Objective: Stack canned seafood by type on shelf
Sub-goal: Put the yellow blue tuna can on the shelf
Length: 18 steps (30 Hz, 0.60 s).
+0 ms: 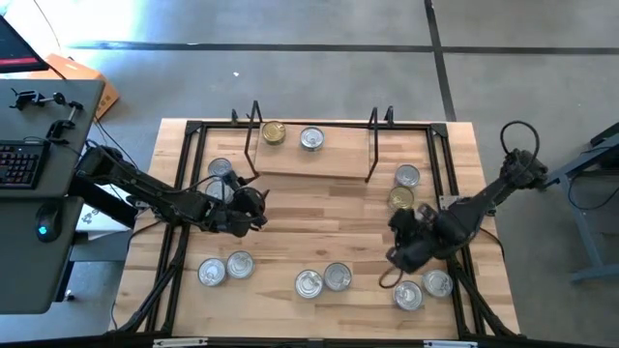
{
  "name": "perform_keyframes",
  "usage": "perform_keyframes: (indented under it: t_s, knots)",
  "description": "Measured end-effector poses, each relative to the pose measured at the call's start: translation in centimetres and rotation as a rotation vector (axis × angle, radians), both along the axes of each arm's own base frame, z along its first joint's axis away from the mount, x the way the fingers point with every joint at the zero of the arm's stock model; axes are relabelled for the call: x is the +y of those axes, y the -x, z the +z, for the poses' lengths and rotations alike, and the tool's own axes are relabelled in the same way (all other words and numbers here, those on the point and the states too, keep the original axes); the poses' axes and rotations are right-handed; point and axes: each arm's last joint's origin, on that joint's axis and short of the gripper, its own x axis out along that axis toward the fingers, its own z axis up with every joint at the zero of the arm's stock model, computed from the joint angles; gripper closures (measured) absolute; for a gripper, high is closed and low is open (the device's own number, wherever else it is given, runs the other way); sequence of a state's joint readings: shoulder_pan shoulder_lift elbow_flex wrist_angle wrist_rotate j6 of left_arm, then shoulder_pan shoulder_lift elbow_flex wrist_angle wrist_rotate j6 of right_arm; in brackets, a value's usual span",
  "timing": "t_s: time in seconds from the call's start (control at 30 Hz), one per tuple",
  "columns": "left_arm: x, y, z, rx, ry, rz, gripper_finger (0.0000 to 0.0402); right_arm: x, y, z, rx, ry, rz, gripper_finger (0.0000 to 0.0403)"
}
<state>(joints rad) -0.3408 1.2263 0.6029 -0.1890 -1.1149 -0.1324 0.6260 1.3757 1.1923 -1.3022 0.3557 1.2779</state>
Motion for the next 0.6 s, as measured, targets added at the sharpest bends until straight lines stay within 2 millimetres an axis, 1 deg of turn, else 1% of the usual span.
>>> perform_keyframes:
  t_s: [0.07, 0.17, 0.27, 0.4, 0.5, 0.6]
  knots:
    - [-0.1, -0.2, 0.1, -0.001, 0.017, -0.029, 0.0161, 0.7, 0.4, -0.5, 0.033, 0.024, -0.022, 0.0387]
    - [-0.2, -0.3, 0.1, 0.007, 0.041, -0.067, 0.0161, 0.9, 0.5, -1.3, 0.099, 0.075, -0.059, 0.0351]
    - [-0.3, -0.4, 0.1, 0.008, 0.049, -0.076, 0.0161, 0.2, 0.3, -2.7, 0.158, 0.125, -0.105, 0.0303]
    - [-0.3, -0.4, 0.1, 0.026, 0.050, -0.097, 0.0161, -1.1, 0.7, -5.4, 0.253, 0.132, -0.070, 0.0244]
    - [-0.4, -0.4, 0.0, 0.060, 0.070, -0.151, 0.0161, -1.8, 1.2, -7.5, 0.306, 0.078, -0.029, 0.0223]
    - [-0.6, -0.5, -0.1, 0.087, 0.095, -0.206, 0.0161, -2.1, 1.2, -9.2, 0.296, 0.018, 0.023, 0.0218]
